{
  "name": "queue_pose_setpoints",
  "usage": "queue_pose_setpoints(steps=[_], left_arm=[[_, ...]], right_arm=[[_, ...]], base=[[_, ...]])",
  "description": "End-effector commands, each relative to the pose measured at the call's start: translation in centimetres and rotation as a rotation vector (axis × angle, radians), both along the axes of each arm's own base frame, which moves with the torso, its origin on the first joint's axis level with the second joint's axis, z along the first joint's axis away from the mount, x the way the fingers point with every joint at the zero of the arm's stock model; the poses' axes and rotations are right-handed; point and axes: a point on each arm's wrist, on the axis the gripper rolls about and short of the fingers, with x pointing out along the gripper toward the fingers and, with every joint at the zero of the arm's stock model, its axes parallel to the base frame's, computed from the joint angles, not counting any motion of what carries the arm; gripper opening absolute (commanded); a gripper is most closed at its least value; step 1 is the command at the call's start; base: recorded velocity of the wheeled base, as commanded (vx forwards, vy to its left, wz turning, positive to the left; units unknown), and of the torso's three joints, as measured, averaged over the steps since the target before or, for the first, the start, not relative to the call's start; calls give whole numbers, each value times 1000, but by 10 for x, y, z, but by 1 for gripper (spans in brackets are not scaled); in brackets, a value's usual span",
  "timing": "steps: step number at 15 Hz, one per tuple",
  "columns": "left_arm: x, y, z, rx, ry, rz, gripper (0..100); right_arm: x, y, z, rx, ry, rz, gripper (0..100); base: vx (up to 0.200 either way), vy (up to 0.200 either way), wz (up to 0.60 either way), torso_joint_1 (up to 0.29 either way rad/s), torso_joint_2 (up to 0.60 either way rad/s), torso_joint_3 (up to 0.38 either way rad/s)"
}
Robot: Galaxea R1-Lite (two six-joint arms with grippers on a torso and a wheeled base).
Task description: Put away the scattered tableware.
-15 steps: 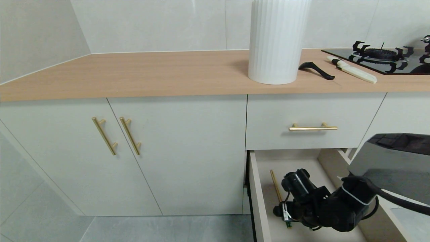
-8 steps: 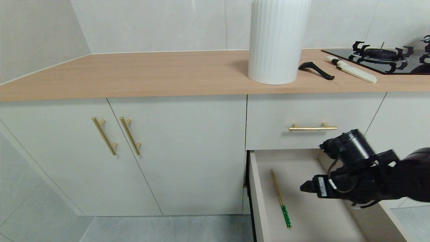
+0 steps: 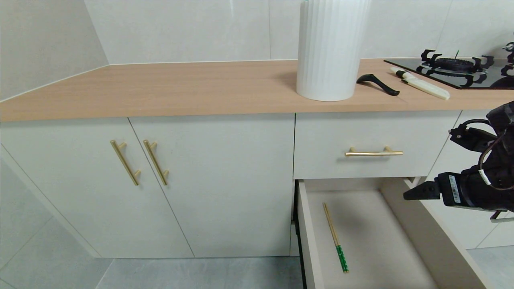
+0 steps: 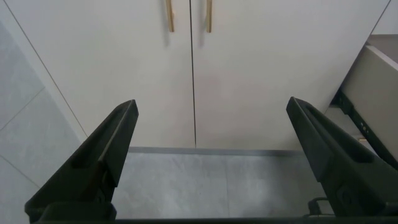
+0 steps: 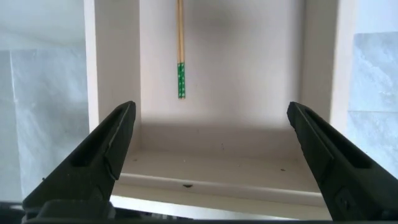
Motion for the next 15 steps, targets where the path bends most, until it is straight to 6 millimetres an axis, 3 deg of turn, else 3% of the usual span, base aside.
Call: queue_pose_setpoints(steps=[1, 7, 15], left_arm=[[0, 0, 0, -1, 0, 1, 100], [0, 0, 0, -1, 0, 1, 100], [0, 0, 0, -1, 0, -1, 100]], right_arm=[[0, -1, 2, 1, -11, -4, 100], [-4, -2, 6, 1, -28, -5, 100], [-6, -3, 6, -11, -31, 9, 100]], base=[[0, 0, 0, 0, 0, 0], [0, 0, 0, 10, -28, -17], [0, 0, 0, 124, -409, -265]])
